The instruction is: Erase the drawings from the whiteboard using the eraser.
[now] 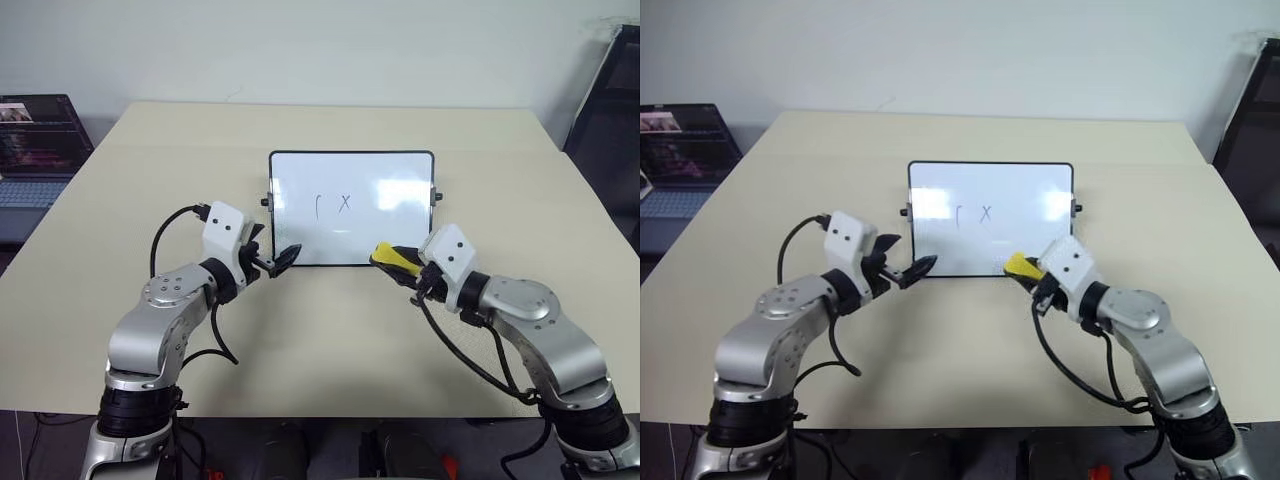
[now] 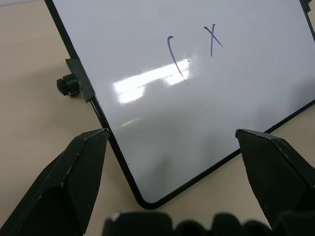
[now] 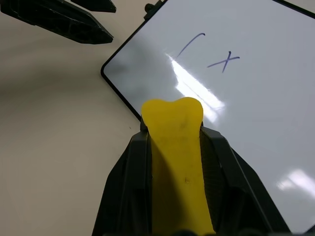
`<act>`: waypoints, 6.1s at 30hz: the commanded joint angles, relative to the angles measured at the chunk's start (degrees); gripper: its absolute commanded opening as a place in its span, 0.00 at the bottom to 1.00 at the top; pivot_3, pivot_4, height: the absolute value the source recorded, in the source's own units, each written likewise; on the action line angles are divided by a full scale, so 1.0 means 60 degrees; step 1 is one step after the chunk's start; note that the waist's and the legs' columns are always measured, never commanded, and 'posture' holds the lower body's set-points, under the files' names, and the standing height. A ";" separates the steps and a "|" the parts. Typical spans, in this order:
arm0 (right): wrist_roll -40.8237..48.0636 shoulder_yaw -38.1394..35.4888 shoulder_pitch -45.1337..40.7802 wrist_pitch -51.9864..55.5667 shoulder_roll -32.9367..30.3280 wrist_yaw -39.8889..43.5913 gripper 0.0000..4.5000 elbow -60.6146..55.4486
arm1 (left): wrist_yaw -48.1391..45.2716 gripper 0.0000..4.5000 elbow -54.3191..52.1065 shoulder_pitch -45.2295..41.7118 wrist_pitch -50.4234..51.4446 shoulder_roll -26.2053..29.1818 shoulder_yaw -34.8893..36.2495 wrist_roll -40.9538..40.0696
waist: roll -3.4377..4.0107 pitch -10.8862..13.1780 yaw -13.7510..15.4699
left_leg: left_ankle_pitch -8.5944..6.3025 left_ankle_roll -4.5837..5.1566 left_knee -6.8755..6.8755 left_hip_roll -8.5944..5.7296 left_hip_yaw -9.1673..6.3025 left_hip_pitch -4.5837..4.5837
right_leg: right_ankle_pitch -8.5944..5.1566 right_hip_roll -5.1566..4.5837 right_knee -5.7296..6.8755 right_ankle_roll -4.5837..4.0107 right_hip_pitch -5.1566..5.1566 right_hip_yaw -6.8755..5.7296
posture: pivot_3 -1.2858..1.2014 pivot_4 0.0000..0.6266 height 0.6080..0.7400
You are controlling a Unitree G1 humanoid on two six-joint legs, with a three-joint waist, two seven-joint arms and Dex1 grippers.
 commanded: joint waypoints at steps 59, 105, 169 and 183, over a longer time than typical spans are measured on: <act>-0.4395 0.1586 -0.6136 -0.5695 0.2182 -0.1312 0.22 1.0586 | -0.0271 1.00 0.0022 -0.0257 -0.0688 0.0028 -0.0213 -0.0250 | -0.0001 0.0000 -0.0077 | 0.0018 -0.0022 0.0008 0.0006 0.0001 0.0020 | 0.0016 -0.0005 0.0030 -0.0013 0.0003 -0.0010 | 0.52 0.24 1.00; -0.2807 0.0250 -0.4847 -0.2740 0.2243 0.0594 0.22 0.5856 | -0.0159 1.00 -0.0121 -0.0303 -0.0517 0.0061 -0.0192 -0.0276 | -0.0001 0.0002 -0.0170 | 0.0024 -0.0024 -0.0003 0.0009 -0.0014 -0.0001 | 0.0022 -0.0003 0.0021 -0.0012 -0.0009 -0.0020 | 0.52 0.24 1.00; -0.3086 0.1891 -0.7171 -0.5308 0.3304 -0.1517 0.22 1.0528 | 0.0035 1.00 0.0120 0.0205 -0.1118 0.0314 0.0151 -0.0666 | 0.0006 0.0018 -0.0111 | 0.0022 -0.0024 -0.0018 0.0006 -0.0006 -0.0012 | 0.0020 -0.0011 -0.0037 -0.0012 -0.0007 -0.0023 | 0.52 0.24 1.00; -0.5486 0.3818 -0.6122 -0.6793 0.1863 0.0501 0.22 1.0480 | -0.0395 1.00 0.0515 -0.0287 -0.1151 0.0478 -0.0283 -0.0349 | 0.0006 0.0017 -0.0165 | 0.0022 -0.0020 0.0002 0.0007 -0.0008 0.0020 | 0.0020 -0.0009 0.0022 -0.0012 0.0005 -0.0024 | 0.52 0.24 1.00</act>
